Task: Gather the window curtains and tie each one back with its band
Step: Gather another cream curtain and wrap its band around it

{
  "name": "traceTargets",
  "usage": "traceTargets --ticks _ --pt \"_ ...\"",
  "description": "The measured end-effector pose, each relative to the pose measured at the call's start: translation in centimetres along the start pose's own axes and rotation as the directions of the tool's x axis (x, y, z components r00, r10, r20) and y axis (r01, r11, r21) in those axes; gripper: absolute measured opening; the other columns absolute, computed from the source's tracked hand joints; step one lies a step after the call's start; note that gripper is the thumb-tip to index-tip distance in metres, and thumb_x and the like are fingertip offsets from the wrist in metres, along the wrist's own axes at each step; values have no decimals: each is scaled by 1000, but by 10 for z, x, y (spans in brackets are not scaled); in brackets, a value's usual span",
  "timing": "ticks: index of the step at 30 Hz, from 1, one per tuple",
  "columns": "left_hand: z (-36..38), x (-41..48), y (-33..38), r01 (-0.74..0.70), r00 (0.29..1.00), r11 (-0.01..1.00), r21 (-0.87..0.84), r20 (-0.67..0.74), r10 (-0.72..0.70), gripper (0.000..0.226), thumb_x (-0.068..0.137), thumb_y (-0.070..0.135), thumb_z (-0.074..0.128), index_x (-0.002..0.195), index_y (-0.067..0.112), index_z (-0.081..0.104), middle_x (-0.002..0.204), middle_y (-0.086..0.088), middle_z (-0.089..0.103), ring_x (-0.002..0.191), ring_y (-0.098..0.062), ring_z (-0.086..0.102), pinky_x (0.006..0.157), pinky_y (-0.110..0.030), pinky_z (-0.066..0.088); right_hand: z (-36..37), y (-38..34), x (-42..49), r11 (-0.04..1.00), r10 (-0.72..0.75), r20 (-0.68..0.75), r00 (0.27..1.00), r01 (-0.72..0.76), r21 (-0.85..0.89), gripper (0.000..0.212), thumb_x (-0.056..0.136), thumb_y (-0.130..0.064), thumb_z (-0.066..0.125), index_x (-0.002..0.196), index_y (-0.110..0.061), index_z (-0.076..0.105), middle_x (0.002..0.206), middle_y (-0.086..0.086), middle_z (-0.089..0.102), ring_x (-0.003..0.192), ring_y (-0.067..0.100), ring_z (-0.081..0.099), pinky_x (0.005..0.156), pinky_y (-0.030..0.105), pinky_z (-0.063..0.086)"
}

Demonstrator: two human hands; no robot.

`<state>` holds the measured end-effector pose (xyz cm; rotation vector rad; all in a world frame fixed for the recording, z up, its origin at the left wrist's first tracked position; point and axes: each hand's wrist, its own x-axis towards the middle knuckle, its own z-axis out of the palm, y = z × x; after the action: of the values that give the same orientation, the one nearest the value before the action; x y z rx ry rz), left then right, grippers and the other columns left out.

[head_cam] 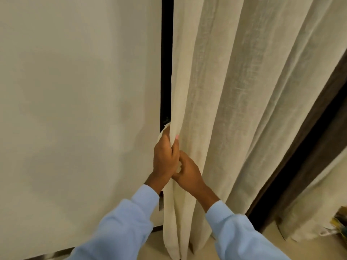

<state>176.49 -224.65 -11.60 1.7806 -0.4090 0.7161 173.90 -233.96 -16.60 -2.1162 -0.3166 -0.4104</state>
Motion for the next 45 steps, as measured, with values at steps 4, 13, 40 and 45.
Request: traceTargets --ticks 4,13,40,45 --pt "-13 -1 -1 43 997 994 -100 -62 -49 39 97 21 52 135 18 42 115 19 62 103 -1 63 84 -19 53 -16 4 -4 988 -143 -356 924 112 -107 33 83 -34 75 111 -26 60 107 -16 57 95 5 56 79 27 50" --pt "-6 -4 -24 -34 996 994 103 81 26 36 100 7 39 136 2 45 116 -12 65 100 -23 66 87 -37 54 -49 2 51 964 242 -541 806 -262 40 95 71 -34 85 142 -34 22 114 -26 52 101 10 59 80 31 49" --pt "76 -22 53 -8 1000 995 104 -11 10 31 101 21 40 89 5 63 72 0 63 66 -8 63 67 -29 56 -80 24 13 911 -74 -457 886 247 331 21 86 3 70 93 -16 74 90 -4 67 83 8 66 72 14 52" --pt "87 -25 68 48 999 986 157 -7 -47 28 101 20 42 101 2 64 73 -6 65 69 -14 65 70 -32 57 -90 30 2 931 -132 -362 923 241 276 16 90 0 66 102 -5 74 93 -6 64 84 5 63 71 12 50"
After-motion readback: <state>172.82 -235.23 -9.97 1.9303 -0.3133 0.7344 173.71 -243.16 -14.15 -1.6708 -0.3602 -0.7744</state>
